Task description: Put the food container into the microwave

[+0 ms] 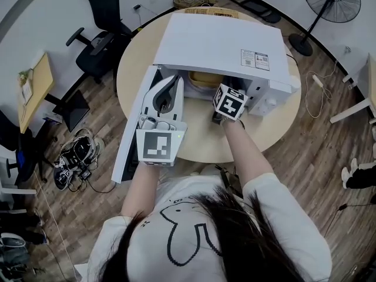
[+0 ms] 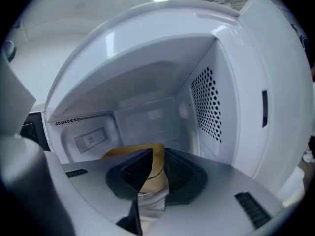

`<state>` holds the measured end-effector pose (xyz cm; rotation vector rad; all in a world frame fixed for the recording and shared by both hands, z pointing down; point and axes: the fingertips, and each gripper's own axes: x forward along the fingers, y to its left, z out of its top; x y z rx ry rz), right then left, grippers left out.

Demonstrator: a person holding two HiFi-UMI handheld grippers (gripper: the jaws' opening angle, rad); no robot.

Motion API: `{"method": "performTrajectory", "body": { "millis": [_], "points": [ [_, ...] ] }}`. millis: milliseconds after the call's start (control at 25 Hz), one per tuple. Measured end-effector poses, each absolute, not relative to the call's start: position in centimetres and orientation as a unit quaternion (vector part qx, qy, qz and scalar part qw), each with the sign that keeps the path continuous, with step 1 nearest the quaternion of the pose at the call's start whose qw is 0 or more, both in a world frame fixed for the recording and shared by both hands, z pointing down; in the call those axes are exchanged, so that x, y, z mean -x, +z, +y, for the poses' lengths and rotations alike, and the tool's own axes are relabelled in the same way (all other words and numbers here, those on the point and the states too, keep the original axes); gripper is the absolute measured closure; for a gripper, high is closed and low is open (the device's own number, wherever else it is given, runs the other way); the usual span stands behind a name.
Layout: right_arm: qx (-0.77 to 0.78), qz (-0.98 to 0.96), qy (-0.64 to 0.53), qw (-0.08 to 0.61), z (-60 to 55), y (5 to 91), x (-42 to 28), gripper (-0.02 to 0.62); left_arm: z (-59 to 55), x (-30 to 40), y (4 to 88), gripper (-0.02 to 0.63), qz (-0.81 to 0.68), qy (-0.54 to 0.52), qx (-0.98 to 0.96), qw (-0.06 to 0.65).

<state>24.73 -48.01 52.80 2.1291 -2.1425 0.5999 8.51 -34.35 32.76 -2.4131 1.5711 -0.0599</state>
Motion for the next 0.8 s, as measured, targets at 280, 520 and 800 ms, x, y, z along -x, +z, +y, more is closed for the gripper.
{"method": "performTrajectory", "body": {
  "millis": [280,520,800],
  "points": [
    [-0.672,-0.717,0.179,0.05,-45.6,51.1,-24.6,0.514,-33.8,-8.8,31.5,0.597,0.545,-0.004,0.829,0.126],
    [-0.64,-0.743,0.187,0.062,-43.6,49.9,-23.9,0.515,-33.5,-8.6,30.6,0.597,0.553,0.002,0.826,0.111],
    [-0.605,-0.768,0.2,0.06,-41.8,48.5,-23.4,0.515,-33.5,-8.8,30.1,0.597,0.554,-0.003,0.826,0.109]
  ]
}}
